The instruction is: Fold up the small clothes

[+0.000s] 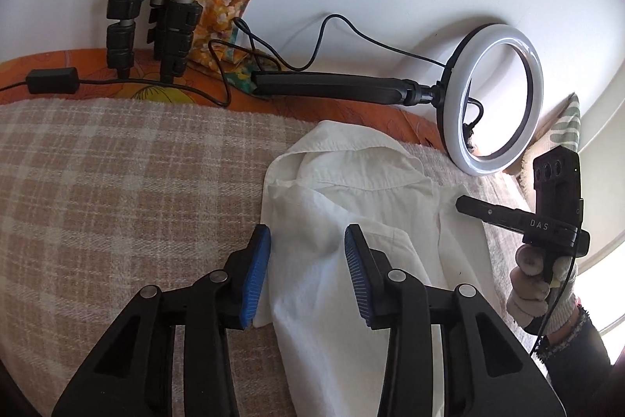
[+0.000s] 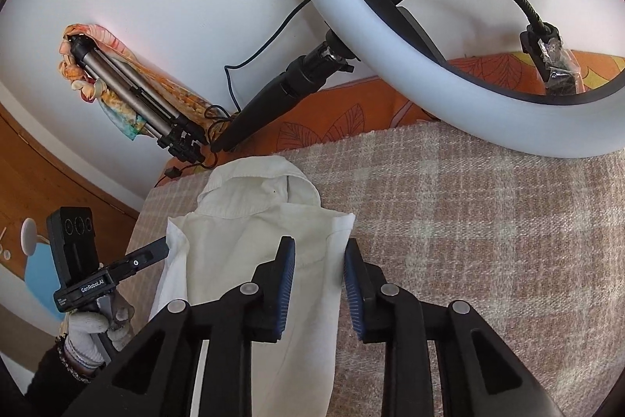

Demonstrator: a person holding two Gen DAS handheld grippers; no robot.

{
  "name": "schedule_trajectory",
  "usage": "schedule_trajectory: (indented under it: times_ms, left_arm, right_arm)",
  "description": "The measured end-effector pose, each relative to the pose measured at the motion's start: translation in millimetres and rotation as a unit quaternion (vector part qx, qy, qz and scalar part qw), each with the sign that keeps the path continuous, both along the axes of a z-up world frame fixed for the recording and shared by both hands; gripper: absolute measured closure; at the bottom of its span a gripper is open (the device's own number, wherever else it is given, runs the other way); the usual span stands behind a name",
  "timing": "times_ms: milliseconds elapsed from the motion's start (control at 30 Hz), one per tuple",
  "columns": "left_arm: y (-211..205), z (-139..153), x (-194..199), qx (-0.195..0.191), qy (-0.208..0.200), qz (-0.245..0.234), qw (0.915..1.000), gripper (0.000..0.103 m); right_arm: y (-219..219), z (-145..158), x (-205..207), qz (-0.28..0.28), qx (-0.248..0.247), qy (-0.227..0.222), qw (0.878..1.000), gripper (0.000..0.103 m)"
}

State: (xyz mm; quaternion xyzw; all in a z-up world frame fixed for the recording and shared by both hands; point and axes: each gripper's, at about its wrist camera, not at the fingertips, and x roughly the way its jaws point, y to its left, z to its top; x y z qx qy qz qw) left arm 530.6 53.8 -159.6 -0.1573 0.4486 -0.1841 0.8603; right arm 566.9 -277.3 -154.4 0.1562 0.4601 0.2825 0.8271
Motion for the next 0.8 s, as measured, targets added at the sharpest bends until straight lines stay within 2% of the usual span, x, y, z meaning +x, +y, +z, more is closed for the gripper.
schedule_trajectory:
  times_ms: [33,67,133,233,333,367,433,467,500,533,667,800]
  left_arm:
    - [-3,-2,2,0.017,-0.001,0.001,0.9998,0.078]
    - [-4,-3,3,0.030,-0.009,0.003,0.9995,0.085]
    - [-3,-5,3,0.034,-0.021,0.008,0.9992,0.087]
    - [-3,-6,5,0.034,-0.025,0.007,0.9991,0.089]
    - [0,-3,7,0.022,-0.015,0.005,0.9996,0.089]
    - [2,-2,7,0.007,-0.013,0.002,0.9999,0.088]
    - [6,0,7,-0.003,-0.014,0.003,0.9999,0.085]
    - [7,0,6,-0.004,-0.012,0.005,0.9999,0.078]
    - [8,0,7,-0.003,-0.010,0.007,0.9999,0.072]
    - [9,-1,8,-0.006,-0.007,0.009,0.9999,0.064]
    - [7,-9,14,-0.042,0.006,-0.010,0.9990,0.064]
    - [2,-12,18,-0.039,-0.006,-0.022,0.9990,0.069]
  right_arm:
    - [5,0,-1,0.005,-0.015,-0.003,1.000,0.103]
    - [9,1,-2,0.003,-0.041,-0.015,0.999,0.103]
    - [10,3,-1,-0.003,-0.075,-0.033,0.997,0.103]
    - [3,-5,4,-0.009,-0.063,-0.019,0.998,0.103]
    - [4,-2,1,-0.007,-0.063,-0.030,0.998,0.103]
    - [2,-1,0,-0.005,-0.054,-0.030,0.998,0.103]
    - [-4,1,0,-0.002,-0.035,-0.021,0.999,0.096]
    - [-7,2,1,-0.001,-0.024,-0.017,1.000,0.089]
    - [-9,4,1,-0.001,-0.018,-0.015,1.000,0.079]
    - [-10,5,2,0.000,-0.017,-0.015,1.000,0.077]
    - [-2,2,7,0.027,-0.007,0.008,1.000,0.074]
    - [12,-2,11,0.047,-0.015,0.009,0.999,0.075]
